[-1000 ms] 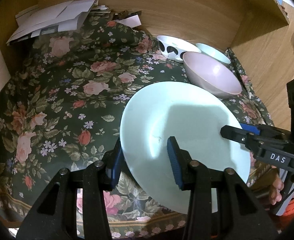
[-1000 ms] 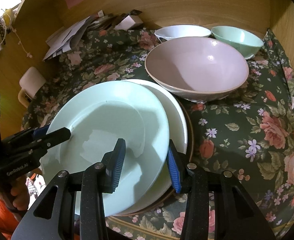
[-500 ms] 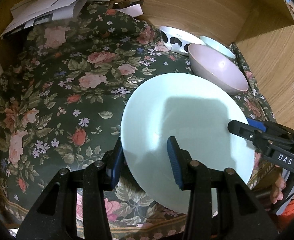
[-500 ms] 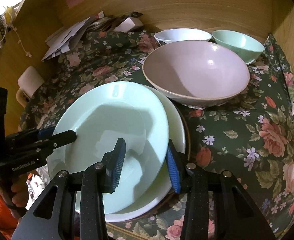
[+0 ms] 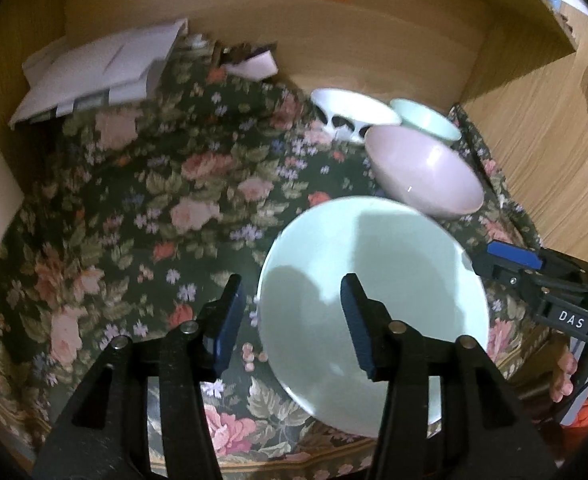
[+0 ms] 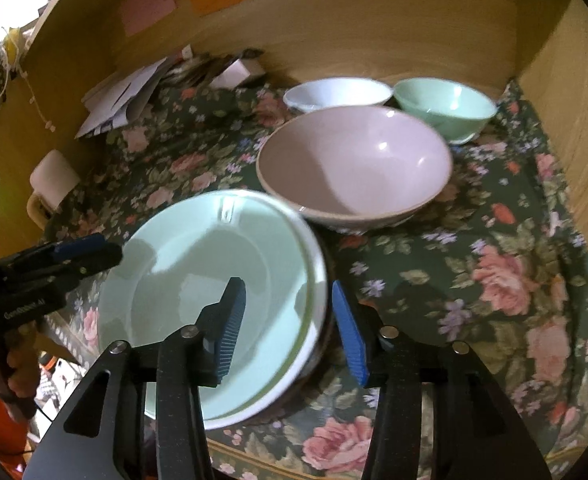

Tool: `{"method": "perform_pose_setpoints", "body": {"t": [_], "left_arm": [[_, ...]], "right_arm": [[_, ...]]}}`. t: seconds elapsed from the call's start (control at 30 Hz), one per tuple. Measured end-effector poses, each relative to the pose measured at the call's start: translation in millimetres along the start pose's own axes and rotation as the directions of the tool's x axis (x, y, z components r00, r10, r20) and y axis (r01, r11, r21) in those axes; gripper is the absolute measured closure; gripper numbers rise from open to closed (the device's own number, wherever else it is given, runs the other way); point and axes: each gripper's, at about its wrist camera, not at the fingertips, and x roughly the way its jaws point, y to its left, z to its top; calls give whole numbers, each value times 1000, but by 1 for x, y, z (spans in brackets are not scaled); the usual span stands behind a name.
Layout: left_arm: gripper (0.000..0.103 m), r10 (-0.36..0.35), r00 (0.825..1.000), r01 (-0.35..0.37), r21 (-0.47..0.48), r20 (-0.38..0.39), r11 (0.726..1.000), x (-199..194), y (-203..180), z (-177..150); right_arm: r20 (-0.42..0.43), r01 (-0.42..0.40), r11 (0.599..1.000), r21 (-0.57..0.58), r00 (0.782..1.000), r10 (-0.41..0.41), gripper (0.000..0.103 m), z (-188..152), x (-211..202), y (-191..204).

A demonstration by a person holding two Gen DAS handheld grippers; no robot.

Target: Organize plates and bowls

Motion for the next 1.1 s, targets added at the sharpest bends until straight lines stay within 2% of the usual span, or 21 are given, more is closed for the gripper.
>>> {"method": "perform_pose_setpoints", "body": {"t": [0.1, 0.27, 0.47, 0.53, 0.57, 0.7, 1.0, 1.1], "left_arm": [[47, -1, 999, 0, 25, 34, 1000, -7, -7, 11], [41, -11, 997, 7, 62, 76, 998, -13, -22, 31], [34, -19, 996, 12, 83, 83, 997, -3, -36, 55], [27, -21, 997, 14, 87, 79, 996, 4, -38, 61], [26, -23, 997, 16, 85, 75, 996, 9, -39, 64], [26, -20, 999, 16, 86, 45, 996, 29, -43, 76], [26, -13, 1000, 16, 122, -24, 992, 80, -52, 94], [30, -21, 998, 27, 119, -52, 992, 97, -53, 97]], "right_arm": [[34, 18, 1000, -8, 999, -17, 58, 6, -10, -1], [115, 51, 999, -15, 992, -49, 47, 20, -29, -3], [195, 88, 996, -6, 977, -86, 35, 37, -45, -11], [211, 101, 995, 2, 972, -99, 31, 43, -47, -14], [220, 104, 995, 9, 970, -103, 30, 46, -47, -18], [226, 112, 993, 32, 967, -116, 29, 55, -43, -30], [172, 108, 987, 115, 977, -127, 29, 67, -7, -65], [150, 109, 985, 133, 980, -129, 29, 69, 5, -75]]}}
